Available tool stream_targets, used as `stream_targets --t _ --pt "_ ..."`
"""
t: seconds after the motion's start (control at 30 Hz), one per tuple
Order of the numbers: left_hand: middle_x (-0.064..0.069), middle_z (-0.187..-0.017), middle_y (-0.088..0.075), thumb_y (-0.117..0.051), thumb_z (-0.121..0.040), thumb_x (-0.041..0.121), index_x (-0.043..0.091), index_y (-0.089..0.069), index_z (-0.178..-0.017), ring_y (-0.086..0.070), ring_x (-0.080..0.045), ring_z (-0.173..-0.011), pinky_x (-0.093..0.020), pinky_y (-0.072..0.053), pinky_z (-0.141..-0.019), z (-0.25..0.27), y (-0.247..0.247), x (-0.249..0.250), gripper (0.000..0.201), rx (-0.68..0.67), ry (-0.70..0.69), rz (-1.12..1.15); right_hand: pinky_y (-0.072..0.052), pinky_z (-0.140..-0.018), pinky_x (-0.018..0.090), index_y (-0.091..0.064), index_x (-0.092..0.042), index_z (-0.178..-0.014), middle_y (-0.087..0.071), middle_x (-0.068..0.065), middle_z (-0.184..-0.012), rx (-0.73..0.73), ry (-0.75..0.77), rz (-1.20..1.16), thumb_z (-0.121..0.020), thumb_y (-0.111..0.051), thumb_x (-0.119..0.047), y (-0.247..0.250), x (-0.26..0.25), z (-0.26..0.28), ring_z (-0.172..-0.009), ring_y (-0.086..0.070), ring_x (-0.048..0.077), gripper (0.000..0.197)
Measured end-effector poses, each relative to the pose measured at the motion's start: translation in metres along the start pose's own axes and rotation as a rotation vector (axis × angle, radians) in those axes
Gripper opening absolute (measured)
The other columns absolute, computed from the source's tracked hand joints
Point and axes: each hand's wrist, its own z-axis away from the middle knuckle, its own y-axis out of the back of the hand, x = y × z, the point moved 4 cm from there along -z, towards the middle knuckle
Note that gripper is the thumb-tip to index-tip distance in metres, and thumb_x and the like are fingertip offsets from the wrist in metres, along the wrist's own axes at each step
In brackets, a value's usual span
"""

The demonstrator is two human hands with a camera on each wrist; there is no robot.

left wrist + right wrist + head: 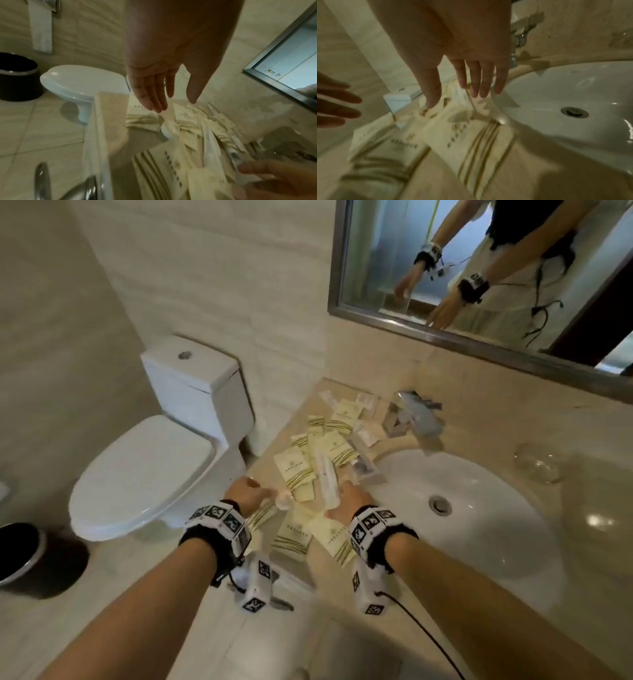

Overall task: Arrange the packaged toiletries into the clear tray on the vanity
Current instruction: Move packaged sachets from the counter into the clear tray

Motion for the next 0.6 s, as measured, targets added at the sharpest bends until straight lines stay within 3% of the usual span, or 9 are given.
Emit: stream_targets --t 0.03,0.1,0.2,0.3,0.47,0.6 --pt "-0.018 -0.099 -0.058 -0.065 -0.083 0.023 0.008 -0.054 -0.091 -0.055 -0.026 -0.086 -0.042 -0.050 -0.085 0.000 -0.008 -0.006 0.021 -0.017 0.017 -0.002 -0.043 -0.101 0.039 -0.035 -0.009 -0.136 -0.047 0.013 -0.137 -0.020 -0.029 0.031 -0.081 -0.069 -0.035 -0.007 0.001 -0.001 -0.126 -0.047 0.032 0.069" --pt "-0.018 -0.103 -0.058 -0.066 -0.083 0.023 0.004 -0.044 -0.122 -0.056 -0.027 -0.084 -0.035 -0.049 -0.073 0.000 -0.023 -0.016 0.049 -0.037 0.079 -0.003 -0.041 -0.102 0.045 -0.035 -0.012 -0.134 -0.045 0.010 -0.138 -0.010 -0.073 0.043 -0.076 -0.075 -0.034 -0.022 0.009 -0.008 -0.126 -0.046 0.032 0.074" --pt "-0.017 -0.117 -0.057 -0.068 -0.081 0.021 0.005 -0.035 -0.133 -0.058 -0.029 -0.096 -0.035 -0.048 -0.082 0.004 -0.046 -0.026 0.064 -0.061 0.090 -0.102 -0.040 -0.101 0.047 -0.036 -0.014 -0.131 -0.046 0.007 -0.136 0.000 -0.097 0.072 -0.076 -0.076 -0.029 -0.034 0.018 -0.009 -0.124 -0.047 0.031 0.070" --pt "-0.017 -0.129 -0.053 -0.071 -0.079 0.020 0.006 -0.036 -0.132 -0.053 -0.033 -0.117 -0.039 -0.046 -0.097 0.003 -0.058 -0.028 0.065 -0.022 0.063 -0.226 -0.038 -0.099 0.044 -0.038 -0.013 -0.127 -0.050 0.008 -0.131 0.006 -0.111 0.099 -0.081 -0.070 -0.028 -0.036 0.029 -0.010 -0.121 -0.048 0.030 0.058" --pt "-0.015 -0.126 -0.055 -0.072 -0.078 0.018 0.008 -0.038 -0.129 -0.053 -0.033 -0.118 -0.037 -0.044 -0.094 -0.003 -0.068 -0.028 0.061 -0.034 0.043 -0.346 -0.041 -0.101 0.042 -0.041 -0.011 -0.128 -0.052 0.009 -0.130 -0.056 -0.119 0.101 -0.084 -0.067 -0.031 -0.039 0.038 -0.014 -0.121 -0.051 0.030 0.055" --pt "-0.010 -0.099 -0.061 -0.068 -0.080 0.017 0.010 -0.059 -0.093 -0.060 -0.027 -0.098 -0.030 -0.046 -0.081 -0.005 -0.070 -0.015 0.017 -0.117 0.021 -0.367 -0.043 -0.100 0.042 -0.044 -0.011 -0.126 -0.057 0.010 -0.127 -0.082 -0.090 0.039 -0.087 -0.063 -0.026 -0.033 0.041 -0.018 -0.117 -0.055 0.030 0.047"
